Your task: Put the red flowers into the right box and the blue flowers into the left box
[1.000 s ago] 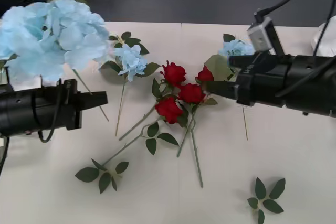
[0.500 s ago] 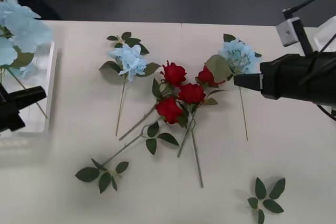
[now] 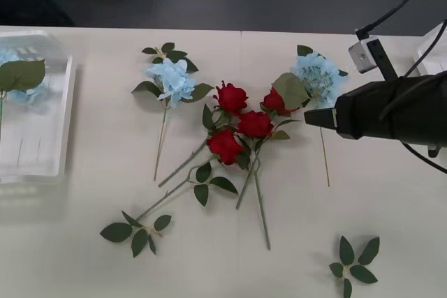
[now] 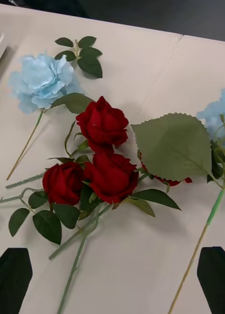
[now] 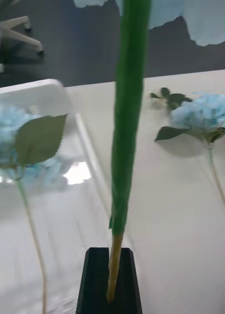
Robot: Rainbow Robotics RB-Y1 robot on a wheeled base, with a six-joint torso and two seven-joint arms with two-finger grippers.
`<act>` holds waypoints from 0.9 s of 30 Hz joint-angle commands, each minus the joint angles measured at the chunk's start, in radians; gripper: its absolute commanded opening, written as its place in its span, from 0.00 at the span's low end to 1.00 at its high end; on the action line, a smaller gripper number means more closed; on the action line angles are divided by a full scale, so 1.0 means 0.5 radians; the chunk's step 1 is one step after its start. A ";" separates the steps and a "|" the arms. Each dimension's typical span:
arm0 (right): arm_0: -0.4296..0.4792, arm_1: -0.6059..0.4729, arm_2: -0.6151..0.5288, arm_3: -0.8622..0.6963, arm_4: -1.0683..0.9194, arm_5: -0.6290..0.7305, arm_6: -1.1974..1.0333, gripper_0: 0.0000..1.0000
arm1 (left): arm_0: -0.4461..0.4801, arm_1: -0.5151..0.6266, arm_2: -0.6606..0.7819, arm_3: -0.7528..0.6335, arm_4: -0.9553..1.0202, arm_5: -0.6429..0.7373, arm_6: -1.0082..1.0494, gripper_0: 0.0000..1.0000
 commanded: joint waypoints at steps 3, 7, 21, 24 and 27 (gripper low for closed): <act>-0.050 0.020 0.067 -0.021 0.100 0.066 -0.107 1.00 | 0.032 0.118 0.082 -0.058 -0.391 -0.030 0.483 0.00; -0.047 -0.106 0.199 -0.014 0.125 -0.014 -0.196 1.00 | 0.029 0.253 0.042 -0.033 -0.612 -0.018 0.803 0.00; -0.295 -0.719 0.831 0.213 0.076 -0.511 -0.613 1.00 | -0.523 0.710 -0.409 0.722 -1.023 0.181 1.272 0.00; -0.298 -0.716 0.831 0.234 0.073 -0.526 -0.641 1.00 | -0.674 0.710 -0.480 0.897 -1.054 0.172 1.269 0.00; -0.329 -0.719 0.843 0.274 0.076 -0.526 -0.757 1.00 | -0.815 0.710 -0.596 1.071 -1.152 0.111 1.269 0.00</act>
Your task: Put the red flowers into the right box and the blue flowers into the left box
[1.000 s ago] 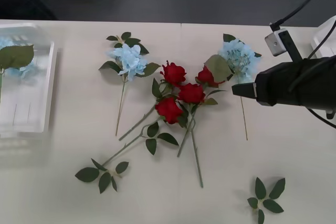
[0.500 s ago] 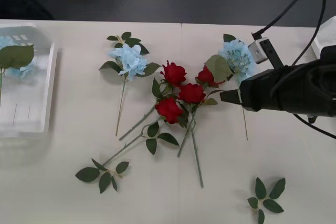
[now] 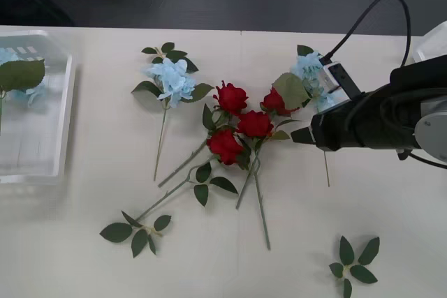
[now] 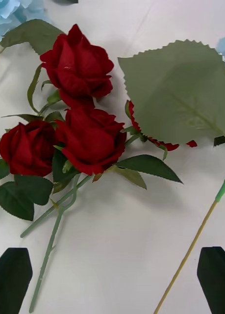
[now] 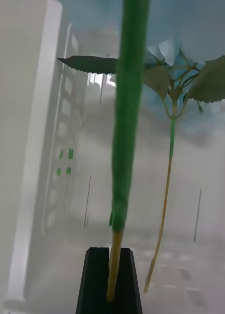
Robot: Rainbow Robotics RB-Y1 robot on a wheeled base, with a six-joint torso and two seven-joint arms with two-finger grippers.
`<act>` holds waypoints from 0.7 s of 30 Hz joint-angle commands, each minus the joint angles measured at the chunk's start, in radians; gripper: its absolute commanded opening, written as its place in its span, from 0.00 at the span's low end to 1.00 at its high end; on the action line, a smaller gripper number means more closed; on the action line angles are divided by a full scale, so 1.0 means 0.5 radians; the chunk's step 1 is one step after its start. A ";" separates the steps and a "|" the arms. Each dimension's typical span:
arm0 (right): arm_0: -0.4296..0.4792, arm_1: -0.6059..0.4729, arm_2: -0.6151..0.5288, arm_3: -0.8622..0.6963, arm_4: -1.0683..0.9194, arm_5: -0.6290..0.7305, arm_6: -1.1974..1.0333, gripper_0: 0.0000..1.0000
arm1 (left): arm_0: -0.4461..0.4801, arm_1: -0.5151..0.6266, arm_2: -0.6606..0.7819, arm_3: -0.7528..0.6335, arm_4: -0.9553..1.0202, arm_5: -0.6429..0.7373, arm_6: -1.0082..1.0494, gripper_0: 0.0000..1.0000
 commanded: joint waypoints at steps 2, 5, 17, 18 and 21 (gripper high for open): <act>-0.068 -0.011 -0.017 0.031 -0.007 -0.015 -0.221 1.00 | -0.210 0.051 -0.120 0.217 -0.136 -0.102 0.160 0.00; -0.117 -0.026 0.041 0.067 0.008 -0.034 -0.338 1.00 | -0.358 0.051 -0.252 0.417 -0.197 -0.161 0.160 0.00; -0.433 -0.115 0.486 0.319 0.150 -0.279 -0.798 1.00 | -0.606 0.033 -0.632 0.901 -0.240 -0.415 0.157 0.00; -0.458 -0.115 0.523 0.344 0.165 -0.301 -0.826 1.00 | -0.606 0.021 -0.641 0.908 -0.243 -0.421 0.157 0.00; -0.510 -0.115 0.578 0.408 0.183 -0.325 -0.881 1.00 | -0.603 -0.028 -0.638 0.908 -0.258 -0.428 0.157 0.00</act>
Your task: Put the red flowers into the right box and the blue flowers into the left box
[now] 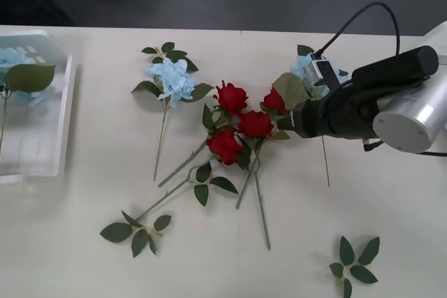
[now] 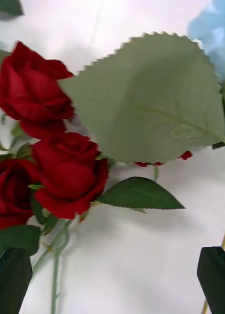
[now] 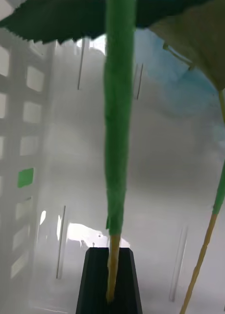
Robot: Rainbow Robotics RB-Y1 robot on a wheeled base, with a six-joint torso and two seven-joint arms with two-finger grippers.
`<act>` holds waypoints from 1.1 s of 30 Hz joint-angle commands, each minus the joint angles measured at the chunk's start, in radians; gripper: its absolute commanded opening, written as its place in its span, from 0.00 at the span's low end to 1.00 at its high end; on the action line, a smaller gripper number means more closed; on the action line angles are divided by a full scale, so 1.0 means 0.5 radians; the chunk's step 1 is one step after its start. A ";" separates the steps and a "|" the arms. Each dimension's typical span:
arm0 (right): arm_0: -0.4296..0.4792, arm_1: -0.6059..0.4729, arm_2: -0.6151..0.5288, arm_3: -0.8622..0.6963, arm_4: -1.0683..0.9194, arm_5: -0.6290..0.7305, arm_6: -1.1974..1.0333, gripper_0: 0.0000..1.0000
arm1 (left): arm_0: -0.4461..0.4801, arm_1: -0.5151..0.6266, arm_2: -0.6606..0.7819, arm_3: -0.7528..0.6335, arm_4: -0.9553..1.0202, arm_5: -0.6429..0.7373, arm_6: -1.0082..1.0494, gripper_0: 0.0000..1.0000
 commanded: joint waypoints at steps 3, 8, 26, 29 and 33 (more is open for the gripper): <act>-0.114 -0.035 0.019 0.112 0.022 -0.051 -0.187 1.00 | -0.019 -0.064 0.068 -0.019 -0.026 -0.022 0.157 0.00; -0.144 -0.035 0.019 0.171 0.028 -0.057 -0.322 1.00 | -0.019 -0.107 0.114 -0.022 -0.029 -0.025 0.142 0.47; -0.313 0.155 0.255 0.738 0.221 -0.223 -0.454 1.00 | 0.347 -0.122 0.574 -0.814 0.450 0.392 0.065 1.00; -0.341 0.164 0.286 0.784 0.203 -0.244 -0.439 1.00 | 0.420 -0.147 0.657 -0.967 0.600 0.447 0.071 1.00; -0.374 0.192 0.335 0.849 0.194 -0.284 -0.439 1.00 | 0.537 -0.183 0.675 -1.191 0.848 0.447 0.056 1.00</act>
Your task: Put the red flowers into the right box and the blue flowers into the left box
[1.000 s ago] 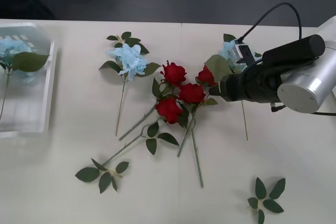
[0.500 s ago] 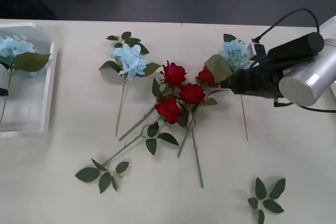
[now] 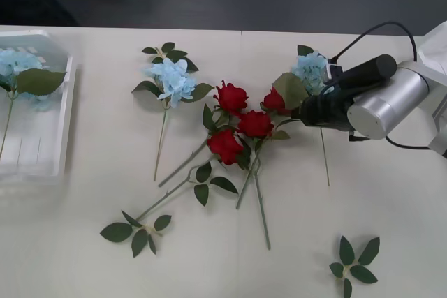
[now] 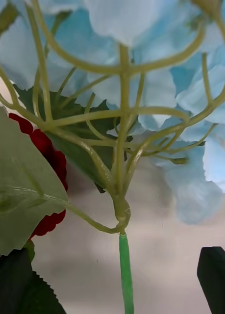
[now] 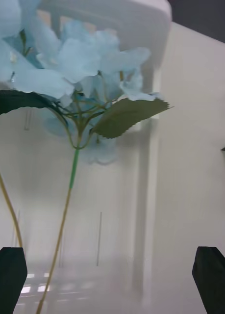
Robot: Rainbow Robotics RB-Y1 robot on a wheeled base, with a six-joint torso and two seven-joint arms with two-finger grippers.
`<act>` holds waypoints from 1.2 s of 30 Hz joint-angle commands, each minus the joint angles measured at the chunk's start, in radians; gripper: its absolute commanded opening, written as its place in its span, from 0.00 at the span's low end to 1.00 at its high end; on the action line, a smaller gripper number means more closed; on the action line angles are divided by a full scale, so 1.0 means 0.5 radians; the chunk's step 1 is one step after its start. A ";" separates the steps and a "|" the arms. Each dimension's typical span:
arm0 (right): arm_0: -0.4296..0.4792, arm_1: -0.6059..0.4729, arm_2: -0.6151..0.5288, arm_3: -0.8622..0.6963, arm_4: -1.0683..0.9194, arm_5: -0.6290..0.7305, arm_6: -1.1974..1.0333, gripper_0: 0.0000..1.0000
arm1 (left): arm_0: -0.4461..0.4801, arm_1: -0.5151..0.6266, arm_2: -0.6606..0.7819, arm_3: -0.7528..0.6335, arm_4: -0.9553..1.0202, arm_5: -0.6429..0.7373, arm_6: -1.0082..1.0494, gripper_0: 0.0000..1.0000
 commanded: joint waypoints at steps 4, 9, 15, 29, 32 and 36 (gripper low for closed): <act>-0.098 0.008 0.055 0.058 0.005 -0.092 -0.050 1.00 | 0.133 -0.129 -0.029 -0.391 0.274 0.002 0.026 1.00; -0.098 0.008 0.067 0.058 0.014 -0.092 -0.050 0.23 | 0.139 -0.350 -0.087 -0.584 0.163 0.054 -0.205 1.00; -0.101 0.008 0.067 0.058 0.032 -0.092 -0.050 0.00 | 0.041 -0.571 -0.210 -0.771 -0.156 0.275 -0.309 1.00; -0.092 -0.102 -0.089 -0.086 0.035 -0.181 -0.047 0.00 | -0.340 -0.939 -0.563 -0.722 -0.892 0.554 -0.290 1.00; -0.080 -0.145 -0.151 -0.191 0.002 -0.113 -0.047 0.00 | -0.432 -0.997 -0.596 -0.605 -0.990 0.551 -0.290 1.00; -0.034 -0.182 -0.273 -0.350 0.005 0.025 -0.041 0.00 | -0.551 -1.043 -0.636 -0.418 -1.079 0.493 -0.290 1.00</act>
